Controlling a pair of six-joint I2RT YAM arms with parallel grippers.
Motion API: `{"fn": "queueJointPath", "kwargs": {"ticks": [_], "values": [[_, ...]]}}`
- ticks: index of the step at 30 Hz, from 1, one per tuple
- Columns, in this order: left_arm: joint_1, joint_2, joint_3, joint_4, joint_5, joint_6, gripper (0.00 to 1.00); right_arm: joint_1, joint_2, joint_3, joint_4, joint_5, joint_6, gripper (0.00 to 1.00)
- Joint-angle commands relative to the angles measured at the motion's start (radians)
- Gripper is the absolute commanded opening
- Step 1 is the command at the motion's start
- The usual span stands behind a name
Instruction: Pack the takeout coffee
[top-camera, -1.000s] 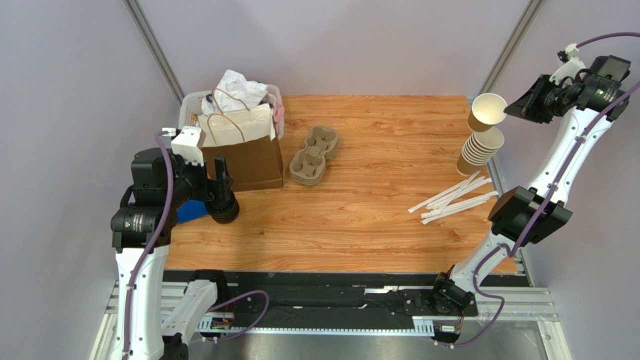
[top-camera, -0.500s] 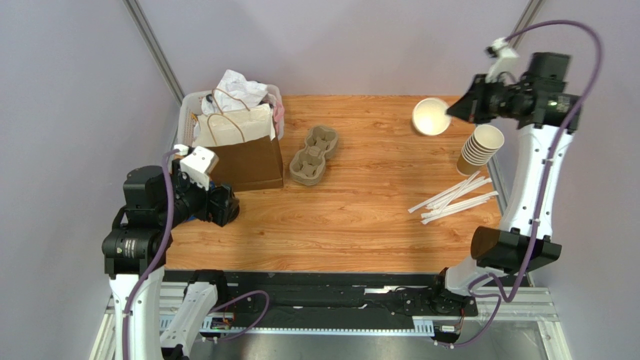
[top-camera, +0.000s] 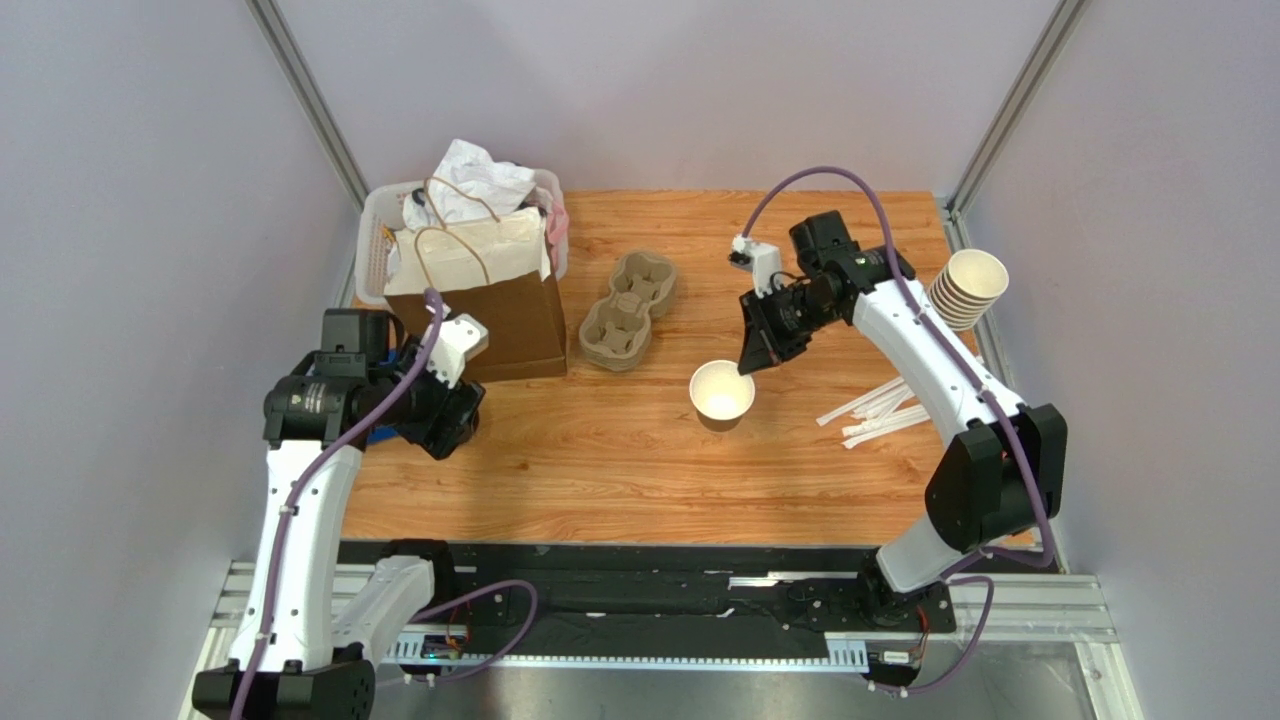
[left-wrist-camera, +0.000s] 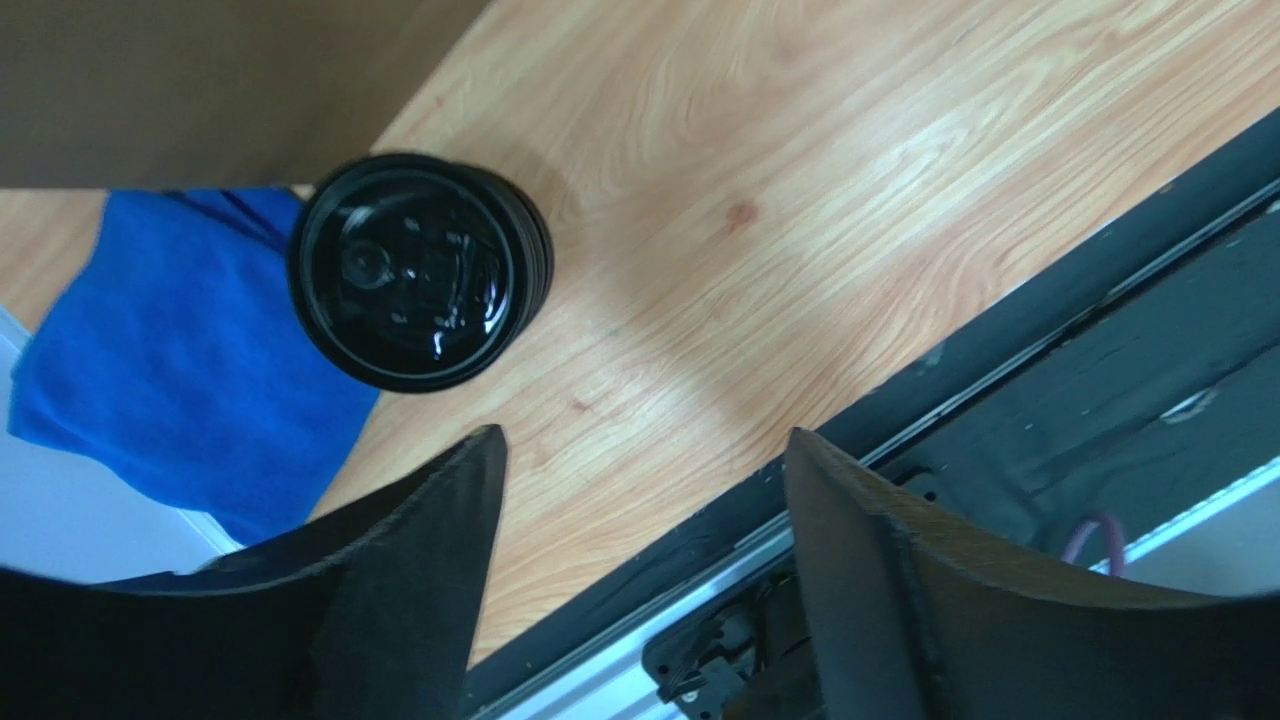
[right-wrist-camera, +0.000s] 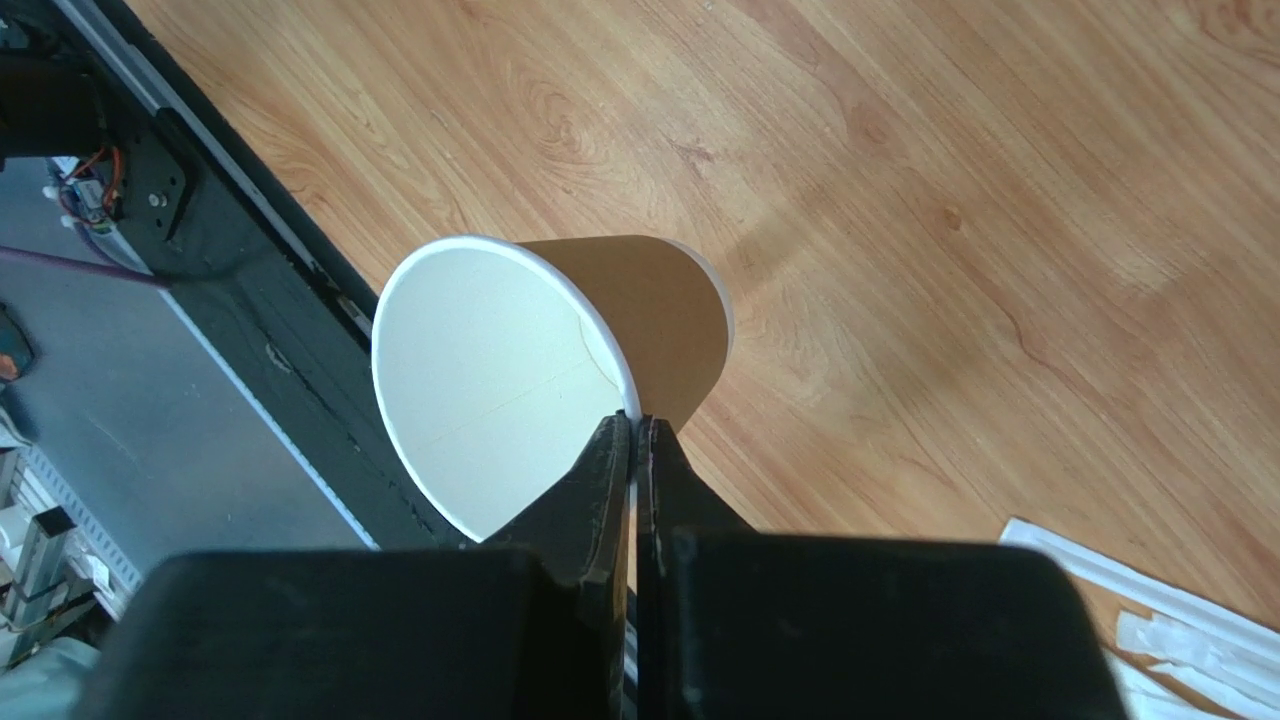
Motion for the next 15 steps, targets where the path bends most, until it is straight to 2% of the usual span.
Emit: {"fn": "queueJointPath", "kwargs": {"ticks": [1, 4, 10, 15], "values": [[0.004, -0.009, -0.074, 0.126, -0.082, 0.086, 0.66, 0.021, 0.028, -0.056, 0.16, 0.04, 0.05, 0.0], [0.002, 0.023, -0.122, 0.187, -0.104, 0.072, 0.58, 0.024, 0.049, -0.097, 0.203, 0.046, 0.074, 0.0], [0.002, 0.066, -0.199, 0.329, -0.182, 0.077, 0.56, 0.027, 0.077, -0.163, 0.278, 0.04, 0.11, 0.0], [0.002, 0.108, -0.225, 0.388, -0.181, 0.069, 0.55, 0.027, 0.115, -0.175, 0.309, 0.028, 0.125, 0.01]]}}
